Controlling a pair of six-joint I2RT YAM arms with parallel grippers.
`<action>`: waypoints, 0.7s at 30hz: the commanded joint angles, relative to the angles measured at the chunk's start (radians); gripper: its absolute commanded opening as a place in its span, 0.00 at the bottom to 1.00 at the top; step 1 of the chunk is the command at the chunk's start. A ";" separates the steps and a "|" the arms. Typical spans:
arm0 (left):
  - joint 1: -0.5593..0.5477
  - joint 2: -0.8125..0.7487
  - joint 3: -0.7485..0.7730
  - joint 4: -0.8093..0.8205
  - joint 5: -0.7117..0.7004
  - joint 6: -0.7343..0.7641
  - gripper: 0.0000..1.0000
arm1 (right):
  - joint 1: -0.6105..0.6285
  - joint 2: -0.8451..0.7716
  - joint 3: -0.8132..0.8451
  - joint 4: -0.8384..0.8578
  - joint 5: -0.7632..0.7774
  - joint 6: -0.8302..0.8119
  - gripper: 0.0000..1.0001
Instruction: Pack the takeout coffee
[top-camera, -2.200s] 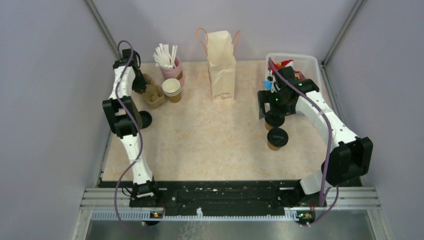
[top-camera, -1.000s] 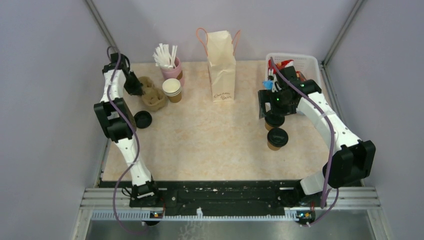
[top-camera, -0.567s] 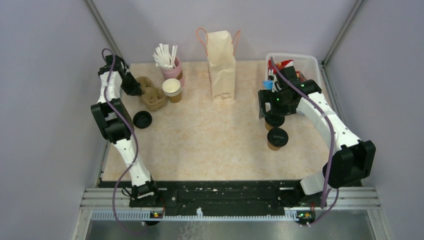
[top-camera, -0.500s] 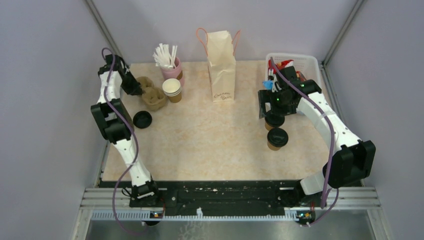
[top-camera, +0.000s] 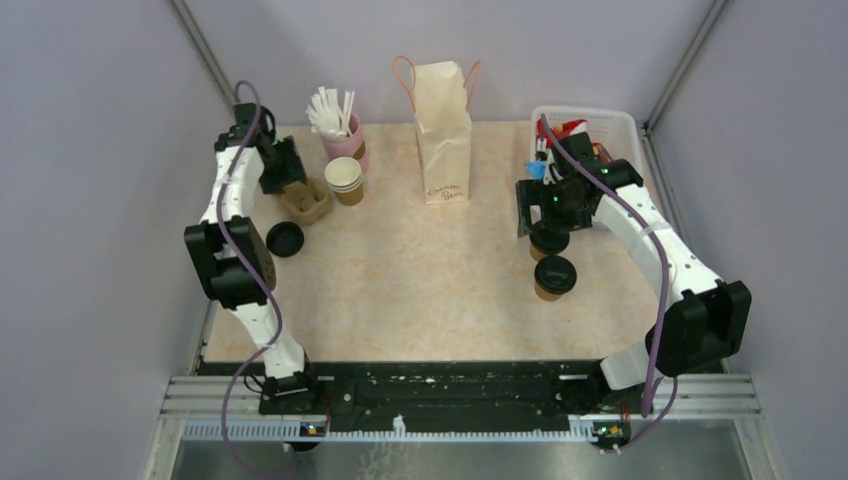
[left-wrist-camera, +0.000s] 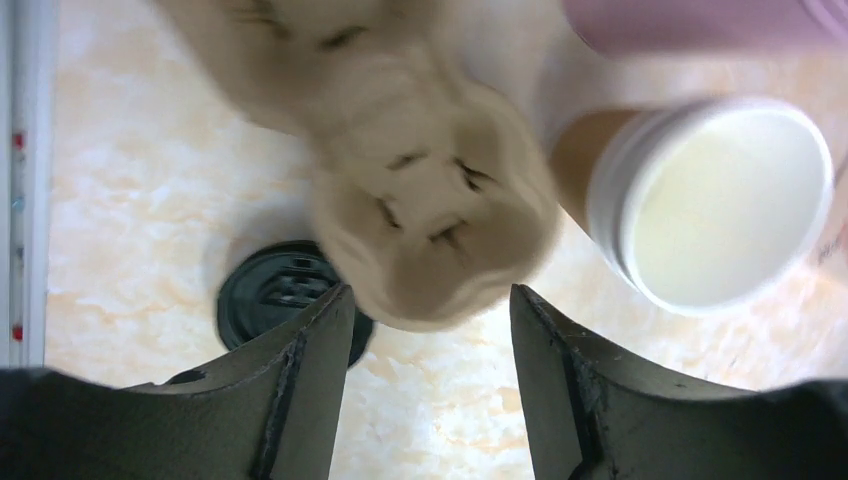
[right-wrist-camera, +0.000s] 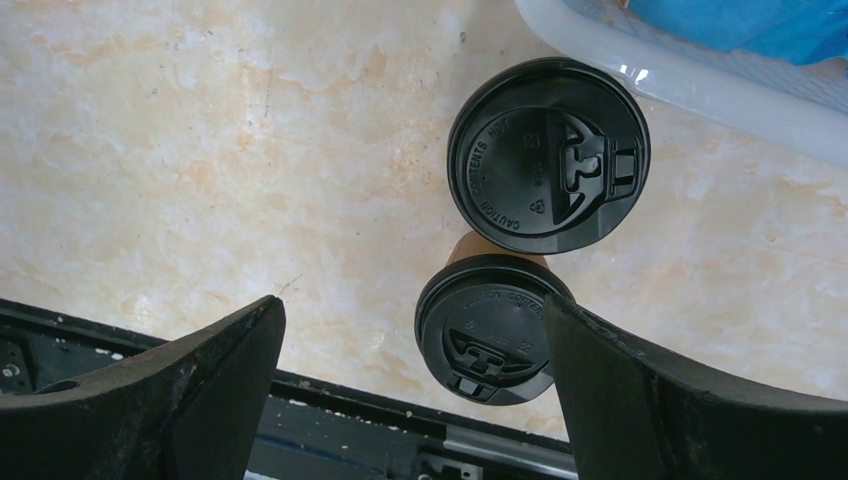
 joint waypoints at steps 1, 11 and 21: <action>-0.132 -0.084 -0.097 0.074 0.008 0.207 0.65 | -0.002 -0.033 0.001 0.020 -0.016 -0.009 0.99; -0.148 0.002 -0.109 0.106 0.156 0.321 0.67 | 0.012 -0.063 -0.012 0.018 -0.003 -0.013 0.99; -0.147 0.045 -0.073 0.109 0.140 0.335 0.44 | 0.014 -0.061 -0.009 0.018 -0.003 -0.014 0.99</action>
